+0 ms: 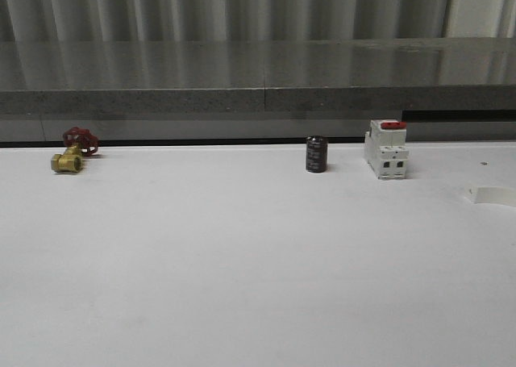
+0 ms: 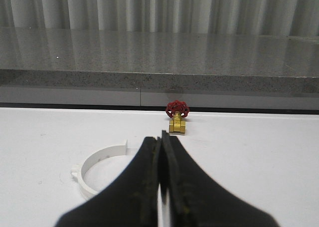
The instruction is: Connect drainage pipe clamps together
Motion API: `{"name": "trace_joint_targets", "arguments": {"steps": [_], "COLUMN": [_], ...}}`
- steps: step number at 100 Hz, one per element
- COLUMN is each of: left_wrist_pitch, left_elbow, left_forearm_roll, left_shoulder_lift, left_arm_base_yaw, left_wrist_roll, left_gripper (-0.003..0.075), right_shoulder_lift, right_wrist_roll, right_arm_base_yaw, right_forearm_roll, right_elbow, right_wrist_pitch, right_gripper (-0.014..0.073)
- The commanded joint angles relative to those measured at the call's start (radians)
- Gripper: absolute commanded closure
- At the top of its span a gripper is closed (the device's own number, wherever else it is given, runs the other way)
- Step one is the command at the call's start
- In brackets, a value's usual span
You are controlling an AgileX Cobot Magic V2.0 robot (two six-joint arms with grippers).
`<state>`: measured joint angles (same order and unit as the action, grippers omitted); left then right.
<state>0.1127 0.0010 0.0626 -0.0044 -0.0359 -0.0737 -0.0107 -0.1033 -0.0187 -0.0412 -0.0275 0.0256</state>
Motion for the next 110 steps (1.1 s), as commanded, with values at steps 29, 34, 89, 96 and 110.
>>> {"name": "trace_joint_targets", "arguments": {"steps": [29,34,89,96,110], "left_wrist_pitch": [-0.157,-0.147,0.329,0.338,0.338], "left_elbow": [0.024,-0.005,-0.436,-0.448,-0.461], "left_forearm_roll": [0.008,0.057,0.137,0.137,0.125], "left_shoulder_lift": [-0.029,-0.029,0.256,0.303,0.42], "left_arm_base_yaw": [0.003,0.003,0.003,0.003,0.003], "left_wrist_roll": [-0.007,-0.005,-0.005,-0.005,-0.005], "left_gripper": [0.0741,0.0741,0.0741,0.0741,0.0741], "right_shoulder_lift": [-0.019,-0.019,-0.019,-0.019,-0.019], "right_wrist_roll": [0.0,0.0,0.0,0.0,0.0], "right_arm_base_yaw": [-0.007,-0.007,-0.007,-0.007,-0.007], "right_forearm_roll": [-0.011,-0.011,-0.011,-0.011,-0.011], "right_elbow": [0.017,0.017,0.017,0.017,0.017], "right_wrist_pitch": [-0.079,-0.079,-0.079,-0.079,-0.079], "right_gripper": [0.0659,0.0659,0.0659,0.0659,0.0659]}}
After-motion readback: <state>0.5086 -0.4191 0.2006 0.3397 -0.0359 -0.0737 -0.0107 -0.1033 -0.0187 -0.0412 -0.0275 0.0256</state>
